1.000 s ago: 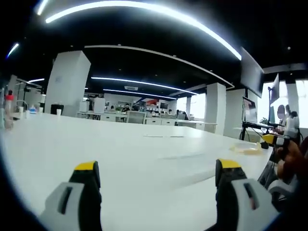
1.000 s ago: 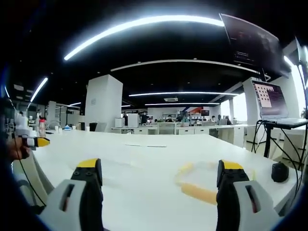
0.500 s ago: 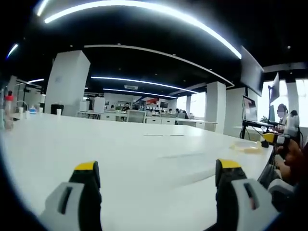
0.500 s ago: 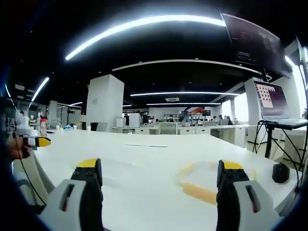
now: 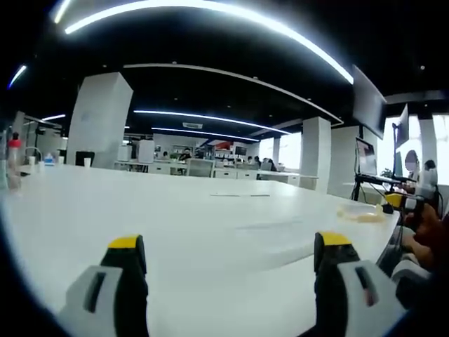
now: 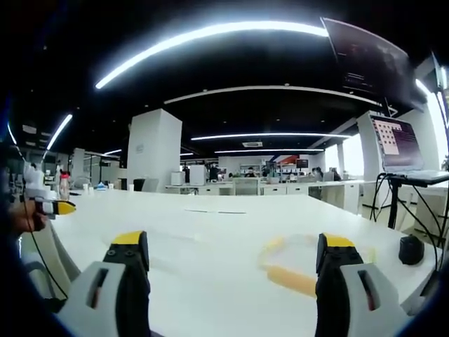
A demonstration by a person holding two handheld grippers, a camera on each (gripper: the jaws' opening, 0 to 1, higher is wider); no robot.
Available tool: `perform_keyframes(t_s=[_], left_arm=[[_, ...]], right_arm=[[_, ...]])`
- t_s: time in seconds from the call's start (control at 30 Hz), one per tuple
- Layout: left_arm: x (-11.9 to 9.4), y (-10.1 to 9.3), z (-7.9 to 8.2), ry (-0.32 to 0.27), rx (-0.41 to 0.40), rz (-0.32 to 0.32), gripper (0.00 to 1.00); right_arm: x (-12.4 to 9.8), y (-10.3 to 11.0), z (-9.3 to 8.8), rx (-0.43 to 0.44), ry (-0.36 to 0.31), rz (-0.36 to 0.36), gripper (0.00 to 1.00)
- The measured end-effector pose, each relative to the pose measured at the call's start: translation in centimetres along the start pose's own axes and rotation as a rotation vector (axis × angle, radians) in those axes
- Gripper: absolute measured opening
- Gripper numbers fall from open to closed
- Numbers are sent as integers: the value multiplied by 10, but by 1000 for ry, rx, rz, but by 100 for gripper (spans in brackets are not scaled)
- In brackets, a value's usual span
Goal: Snap each plastic latch of the storage box into its locked position after aligning the lid with the box until every specified latch is closed and the lid sits flush.
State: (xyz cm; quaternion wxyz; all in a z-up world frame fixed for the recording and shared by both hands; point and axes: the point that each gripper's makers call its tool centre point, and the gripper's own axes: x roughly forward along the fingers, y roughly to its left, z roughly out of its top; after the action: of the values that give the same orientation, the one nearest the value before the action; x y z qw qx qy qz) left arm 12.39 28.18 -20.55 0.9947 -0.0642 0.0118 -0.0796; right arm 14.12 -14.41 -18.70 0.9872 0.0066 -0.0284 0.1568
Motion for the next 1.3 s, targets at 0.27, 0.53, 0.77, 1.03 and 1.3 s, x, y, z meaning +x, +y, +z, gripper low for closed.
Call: perform_keyframes(t_s=[0.27,0.53,0.77,1.03,1.3], left_arm=[[0,-2,0,0,-6,-4,100],[-1,0,-1,3,3,1,100],[0,-1,-1,5,2,-3,100],[0,-3,-1,4,4,-9,100],[0,-4,-1,6,5,-11,100]], right_arm=[[0,1,-1,-13,7,1,100],[0,0,-4,-18,19,1,100],[2,1,-6,-17,29,4,100],[1,1,-6,-23,32,6,100],[1,1,-9,-25,39,10,100]])
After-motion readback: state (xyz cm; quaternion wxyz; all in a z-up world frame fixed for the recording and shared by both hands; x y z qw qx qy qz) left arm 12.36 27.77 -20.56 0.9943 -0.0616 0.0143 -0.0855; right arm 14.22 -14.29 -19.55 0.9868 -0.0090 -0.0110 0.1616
